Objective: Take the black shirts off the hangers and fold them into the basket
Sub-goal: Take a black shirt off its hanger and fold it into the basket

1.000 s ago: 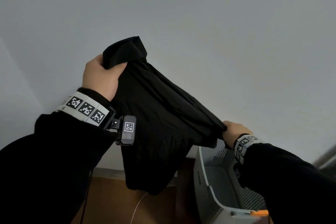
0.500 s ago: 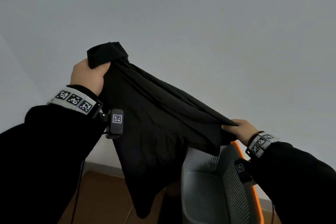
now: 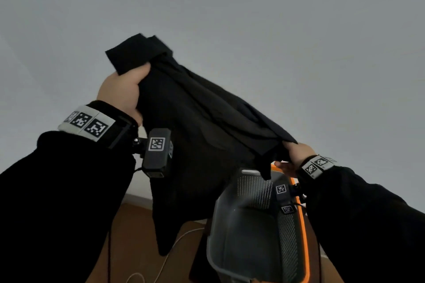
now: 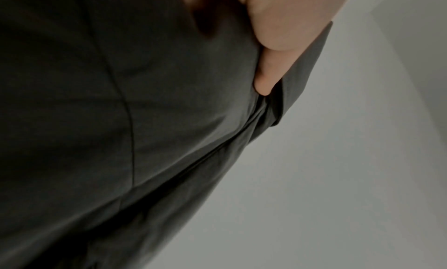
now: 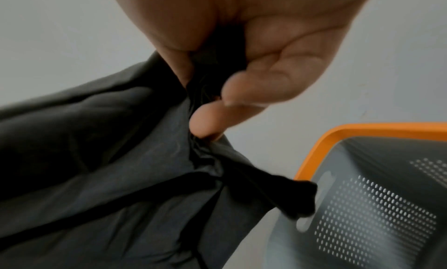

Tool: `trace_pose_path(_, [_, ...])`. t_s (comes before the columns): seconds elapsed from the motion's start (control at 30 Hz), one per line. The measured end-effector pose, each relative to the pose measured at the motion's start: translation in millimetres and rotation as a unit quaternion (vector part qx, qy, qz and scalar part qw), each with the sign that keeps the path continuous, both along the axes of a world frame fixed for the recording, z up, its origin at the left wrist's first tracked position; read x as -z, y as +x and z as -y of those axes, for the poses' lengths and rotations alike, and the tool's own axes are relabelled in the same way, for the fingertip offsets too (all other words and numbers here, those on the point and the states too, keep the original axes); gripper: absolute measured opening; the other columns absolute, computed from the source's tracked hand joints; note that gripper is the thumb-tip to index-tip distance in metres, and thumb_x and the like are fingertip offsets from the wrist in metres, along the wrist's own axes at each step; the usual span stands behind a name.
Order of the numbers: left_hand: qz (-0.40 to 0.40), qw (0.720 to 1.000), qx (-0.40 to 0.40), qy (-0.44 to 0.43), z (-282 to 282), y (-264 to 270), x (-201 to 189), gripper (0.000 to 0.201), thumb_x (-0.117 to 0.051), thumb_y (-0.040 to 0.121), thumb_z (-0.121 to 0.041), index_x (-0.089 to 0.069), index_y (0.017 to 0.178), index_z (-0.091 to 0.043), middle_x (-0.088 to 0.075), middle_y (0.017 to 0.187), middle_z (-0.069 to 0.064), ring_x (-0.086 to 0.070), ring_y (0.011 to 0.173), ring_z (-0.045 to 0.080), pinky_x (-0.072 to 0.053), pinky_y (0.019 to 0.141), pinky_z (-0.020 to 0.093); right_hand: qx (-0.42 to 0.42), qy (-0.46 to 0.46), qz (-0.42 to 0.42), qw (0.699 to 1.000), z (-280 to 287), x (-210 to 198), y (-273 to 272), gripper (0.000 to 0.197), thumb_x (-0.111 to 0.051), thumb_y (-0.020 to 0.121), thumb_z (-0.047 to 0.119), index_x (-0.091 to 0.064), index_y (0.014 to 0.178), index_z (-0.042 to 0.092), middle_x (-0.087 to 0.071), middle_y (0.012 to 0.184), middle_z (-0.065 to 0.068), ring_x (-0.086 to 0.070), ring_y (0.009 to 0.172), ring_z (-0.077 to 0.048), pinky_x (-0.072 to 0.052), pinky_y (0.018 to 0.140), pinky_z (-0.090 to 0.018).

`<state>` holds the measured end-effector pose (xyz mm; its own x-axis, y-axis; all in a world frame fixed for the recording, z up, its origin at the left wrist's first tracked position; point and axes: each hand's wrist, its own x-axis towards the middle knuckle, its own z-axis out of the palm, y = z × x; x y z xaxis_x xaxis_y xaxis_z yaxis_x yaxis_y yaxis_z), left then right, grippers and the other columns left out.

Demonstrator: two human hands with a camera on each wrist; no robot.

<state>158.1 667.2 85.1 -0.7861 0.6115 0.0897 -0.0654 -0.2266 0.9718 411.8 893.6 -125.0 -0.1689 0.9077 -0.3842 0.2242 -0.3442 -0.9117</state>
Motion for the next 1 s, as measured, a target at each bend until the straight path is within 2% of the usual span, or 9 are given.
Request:
trace_pose_path(0.1, [0.074,0.988,0.131,0.038,-12,57,-4,0.037,-0.070,0.087,-0.023,-0.068,0.119,-0.004,-0.073,0.113,0.014,-0.072,0.103,0.030,-0.054,0.095,0.043,-0.006,0.080,0.062,0.995,-13,1,38,0.050,-0.076,0.082,0.027,-0.062,0.127,0.012,-0.065,0.124,-0.018,-0.063,0.112,-0.036,-0.049,0.089,-0.032])
trace_pose_path(0.17, [0.115,0.970,0.214,0.028,-21,96,1,0.037,-0.063,0.092,-0.021,-0.064,0.125,-0.004,-0.071,0.119,0.014,-0.069,0.108,0.028,-0.053,0.098,0.042,0.005,0.096,0.087,0.992,-22,4,66,0.046,-0.076,0.081,0.024,-0.065,0.124,0.012,-0.066,0.121,-0.017,-0.065,0.106,-0.036,-0.049,0.083,-0.031])
trace_pose_path(0.27, [0.163,0.931,0.328,0.008,-31,151,17,0.037,-0.055,0.095,-0.020,-0.062,0.129,-0.006,-0.069,0.124,0.012,-0.066,0.115,0.026,-0.053,0.097,0.042,0.111,0.072,0.094,0.987,-37,12,107,0.031,-0.060,0.084,0.017,-0.067,0.113,0.005,-0.069,0.102,-0.023,-0.069,0.078,-0.036,-0.061,0.064,-0.038])
trace_pose_path(0.4, [0.198,0.895,0.399,-0.036,-40,188,51,0.039,-0.053,0.096,-0.023,-0.060,0.132,-0.008,-0.066,0.129,0.010,-0.063,0.119,0.026,-0.048,0.104,0.043,0.125,0.049,0.098,0.986,-30,15,149,0.023,-0.047,0.089,0.006,-0.065,0.104,0.011,-0.065,0.093,-0.020,-0.064,0.081,-0.037,-0.056,0.062,-0.038])
trace_pose_path(0.53, [0.250,0.893,0.370,-0.061,-46,177,90,0.040,-0.047,0.099,-0.025,-0.059,0.133,-0.006,-0.065,0.131,0.013,-0.063,0.119,0.030,-0.045,0.105,0.044,0.089,0.092,0.124,0.984,-25,30,167,0.028,-0.043,0.089,-0.002,-0.064,0.100,0.013,-0.066,0.087,-0.017,-0.064,0.084,-0.037,-0.055,0.069,-0.043])
trace_pose_path(0.63, [0.274,0.906,0.314,-0.077,-46,146,120,0.039,-0.046,0.100,-0.027,-0.061,0.129,-0.005,-0.068,0.126,0.015,-0.066,0.114,0.030,-0.051,0.095,0.041,0.073,0.132,0.125,0.981,-21,39,165,0.025,-0.046,0.090,-0.007,-0.063,0.097,0.009,-0.062,0.081,-0.011,-0.059,0.079,-0.028,-0.047,0.068,-0.027])
trace_pose_path(0.73, [0.312,0.915,0.239,-0.090,-39,104,154,0.038,-0.047,0.100,-0.028,-0.064,0.125,-0.006,-0.069,0.124,0.015,-0.067,0.112,0.029,-0.054,0.093,0.044,0.052,0.146,0.124,0.980,-21,51,151,0.029,-0.048,0.084,-0.011,-0.064,0.077,0.012,-0.063,0.077,-0.015,-0.061,0.080,-0.029,-0.052,0.077,-0.040])
trace_pose_path(0.8, [0.335,0.917,0.187,-0.108,-31,77,179,0.037,-0.048,0.099,-0.029,-0.064,0.126,-0.008,-0.067,0.126,0.015,-0.066,0.114,0.031,-0.050,0.095,0.048,0.028,0.142,0.149,0.978,-21,56,141,0.026,-0.052,0.083,-0.005,-0.063,0.072,0.015,-0.063,0.070,-0.013,-0.062,0.073,-0.031,-0.055,0.073,-0.043])
trace_pose_path(1.0, [0.368,0.913,0.082,-0.157,-5,17,234,0.041,-0.050,0.097,-0.038,-0.065,0.124,-0.011,-0.071,0.120,0.013,-0.064,0.111,0.032,-0.049,0.081,0.046,-0.097,0.179,0.238,0.950,-14,53,82,0.006,-0.061,0.081,0.014,-0.059,0.075,0.015,-0.062,0.064,-0.004,-0.059,0.065,-0.026,-0.045,0.061,-0.031])
